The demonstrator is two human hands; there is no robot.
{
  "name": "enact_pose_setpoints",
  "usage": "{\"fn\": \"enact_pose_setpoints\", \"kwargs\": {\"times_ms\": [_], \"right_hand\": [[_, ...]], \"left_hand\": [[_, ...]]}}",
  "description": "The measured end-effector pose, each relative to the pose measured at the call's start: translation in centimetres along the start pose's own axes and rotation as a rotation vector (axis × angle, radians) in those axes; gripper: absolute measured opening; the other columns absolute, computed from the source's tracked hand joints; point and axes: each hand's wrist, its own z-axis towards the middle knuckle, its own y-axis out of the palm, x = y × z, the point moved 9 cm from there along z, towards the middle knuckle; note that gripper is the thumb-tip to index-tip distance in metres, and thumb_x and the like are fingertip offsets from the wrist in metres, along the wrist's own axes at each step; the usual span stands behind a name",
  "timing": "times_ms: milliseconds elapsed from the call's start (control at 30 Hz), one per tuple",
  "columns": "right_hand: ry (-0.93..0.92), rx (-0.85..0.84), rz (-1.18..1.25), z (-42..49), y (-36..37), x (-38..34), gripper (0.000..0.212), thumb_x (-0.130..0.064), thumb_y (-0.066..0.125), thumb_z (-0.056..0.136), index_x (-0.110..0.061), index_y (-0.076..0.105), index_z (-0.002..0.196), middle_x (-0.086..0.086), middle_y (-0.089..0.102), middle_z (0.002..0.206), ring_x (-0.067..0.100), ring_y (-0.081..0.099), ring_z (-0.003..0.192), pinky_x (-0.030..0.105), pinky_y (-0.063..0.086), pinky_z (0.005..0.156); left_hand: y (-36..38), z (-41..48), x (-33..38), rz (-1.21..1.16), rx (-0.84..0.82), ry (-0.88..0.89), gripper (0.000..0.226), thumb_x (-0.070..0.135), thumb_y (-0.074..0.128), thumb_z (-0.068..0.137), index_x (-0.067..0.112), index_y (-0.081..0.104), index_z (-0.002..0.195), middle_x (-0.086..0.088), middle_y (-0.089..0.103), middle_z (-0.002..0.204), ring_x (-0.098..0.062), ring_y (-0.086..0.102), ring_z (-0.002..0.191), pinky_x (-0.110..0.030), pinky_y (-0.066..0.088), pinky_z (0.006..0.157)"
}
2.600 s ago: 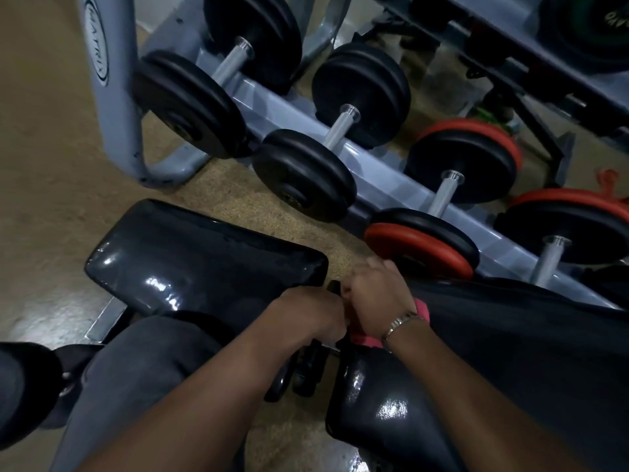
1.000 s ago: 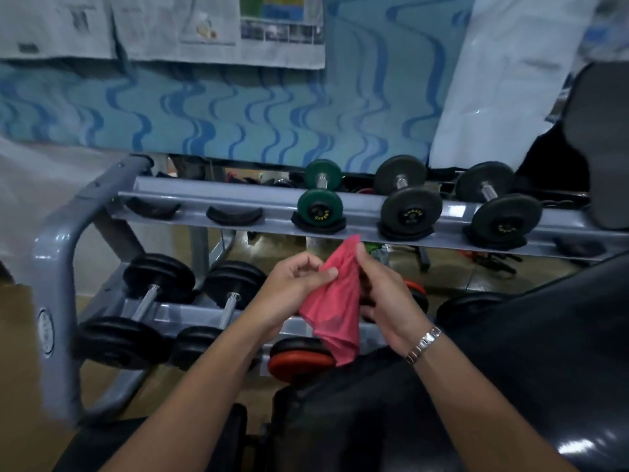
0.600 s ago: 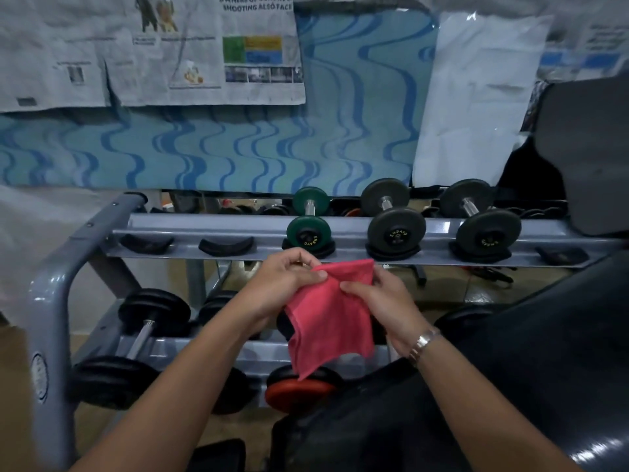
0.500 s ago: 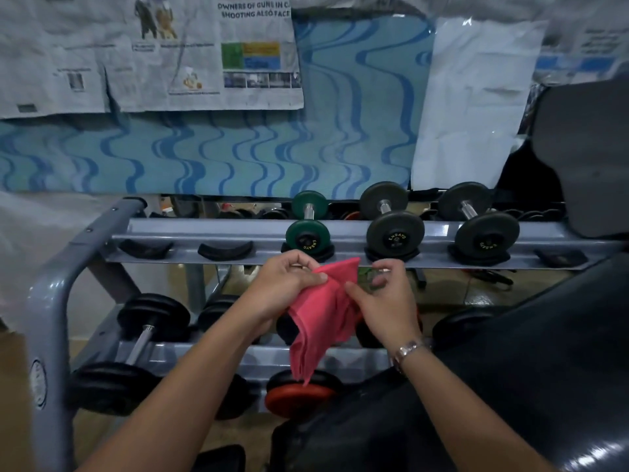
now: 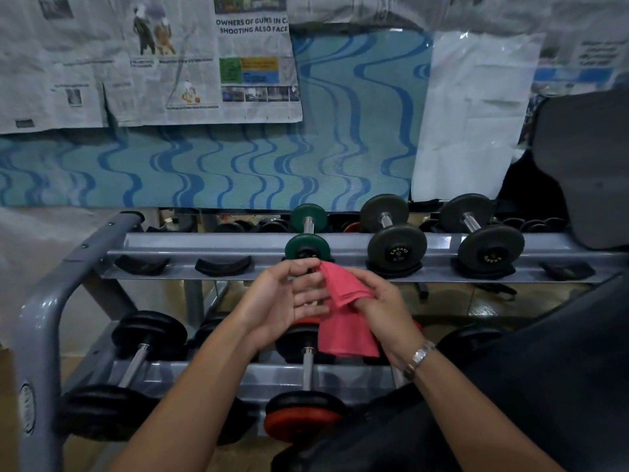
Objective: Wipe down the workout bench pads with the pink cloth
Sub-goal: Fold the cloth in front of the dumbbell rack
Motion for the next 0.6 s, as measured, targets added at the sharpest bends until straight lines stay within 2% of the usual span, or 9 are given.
{"fn": "enact_pose_setpoints", "kwargs": {"times_ms": [67, 133, 167, 233, 267, 367, 433, 500, 600], "right_hand": [[0.104, 0.031, 0.18, 1.2, -0.5, 0.9, 0.024, -0.011, 0.061, 0.096, -0.018, 0.073, 0.115, 0.006, 0.076, 0.112, 0.024, 0.07, 0.106, 0.044, 0.055, 0.098], [0.228, 0.044, 0.349, 2.1, -0.2, 2.3, 0.026, -0.025, 0.061, 0.096, -0.012, 0.069, 0.118, 0.013, 0.075, 0.112, 0.027, 0.071, 0.1, 0.045, 0.056, 0.092], [0.277, 0.041, 0.394, 2.5, 0.1, 2.8, 0.033, -0.032, 0.061, 0.096, -0.011, 0.067, 0.12, 0.015, 0.074, 0.113, 0.028, 0.071, 0.098, 0.043, 0.057, 0.088], [0.375, 0.029, 0.472, 3.2, 0.8, 3.8, 0.045, -0.045, 0.061, 0.094, -0.011, 0.065, 0.124, 0.018, 0.072, 0.118, 0.028, 0.07, 0.095, 0.041, 0.058, 0.085], [0.408, 0.024, 0.517, 3.7, 1.2, 4.3, 0.051, -0.05, 0.059, 0.094, -0.009, 0.065, 0.124, 0.021, 0.07, 0.121, 0.03, 0.068, 0.096, 0.043, 0.057, 0.088], [0.488, -0.002, 0.554, 4.8, 2.0, 5.6, 0.067, -0.061, 0.053, 0.093, -0.002, 0.064, 0.122, 0.03, 0.069, 0.116, 0.037, 0.066, 0.101, 0.052, 0.049, 0.104], [0.522, 0.004, 0.543, 5.9, 2.3, 6.6, 0.069, -0.063, 0.052, 0.093, -0.002, 0.063, 0.121, 0.029, 0.071, 0.11, 0.039, 0.071, 0.096, 0.051, 0.055, 0.094], [0.514, 0.037, 0.545, 7.5, 2.4, 7.5, 0.066, -0.062, 0.05, 0.094, -0.004, 0.064, 0.121, 0.025, 0.074, 0.105, 0.035, 0.075, 0.085, 0.042, 0.059, 0.076], [0.519, 0.077, 0.539, 10.8, 2.7, 8.6, 0.063, -0.061, 0.043, 0.098, -0.005, 0.067, 0.113, 0.02, 0.077, 0.096, 0.03, 0.076, 0.076, 0.037, 0.055, 0.069]], "left_hand": [[-1.4, 0.7, 0.3, 0.017, 0.06, 0.103, 0.036, 0.008, 0.044, 0.098, 0.008, 0.056, 0.132, -0.015, 0.075, 0.122, -0.024, 0.071, 0.088, -0.035, 0.057, 0.072], [-3.1, 1.8, -0.1, 0.069, 0.167, 0.178, 0.04, 0.006, 0.051, 0.094, 0.011, 0.054, 0.134, -0.011, 0.077, 0.119, -0.021, 0.066, 0.086, -0.034, 0.05, 0.073], [-3.9, 2.3, -0.6, 0.098, 0.225, 0.181, 0.044, 0.011, 0.06, 0.09, 0.013, 0.054, 0.134, -0.008, 0.078, 0.115, -0.021, 0.065, 0.088, -0.036, 0.048, 0.076], [-5.6, 3.4, -3.0, 0.137, 0.327, 0.063, 0.071, 0.033, 0.08, 0.07, 0.014, 0.056, 0.134, -0.007, 0.077, 0.106, -0.024, 0.067, 0.092, -0.039, 0.047, 0.079], [-5.6, 3.7, -4.5, 0.141, 0.306, -0.053, 0.075, 0.044, 0.082, 0.064, 0.014, 0.059, 0.129, -0.006, 0.077, 0.102, -0.024, 0.068, 0.092, -0.038, 0.048, 0.079], [-5.2, 4.6, -8.6, 0.055, 0.161, -0.298, 0.058, 0.056, 0.073, 0.079, 0.012, 0.066, 0.116, -0.009, 0.072, 0.095, -0.029, 0.068, 0.093, -0.046, 0.053, 0.091], [-5.3, 5.9, -9.5, -0.102, 0.13, -0.288, 0.05, 0.048, 0.072, 0.086, 0.008, 0.065, 0.114, -0.013, 0.069, 0.095, -0.032, 0.069, 0.089, -0.046, 0.056, 0.087], [-5.6, 7.3, -9.2, -0.182, 0.158, -0.24, 0.035, 0.037, 0.065, 0.093, 0.007, 0.065, 0.112, -0.013, 0.072, 0.088, -0.029, 0.071, 0.078, -0.042, 0.056, 0.08], [-7.4, 10.7, -7.2, -0.146, 0.266, -0.111, 0.02, 0.026, 0.059, 0.101, 0.01, 0.061, 0.113, -0.006, 0.073, 0.08, -0.019, 0.071, 0.066, -0.034, 0.058, 0.061]]}}
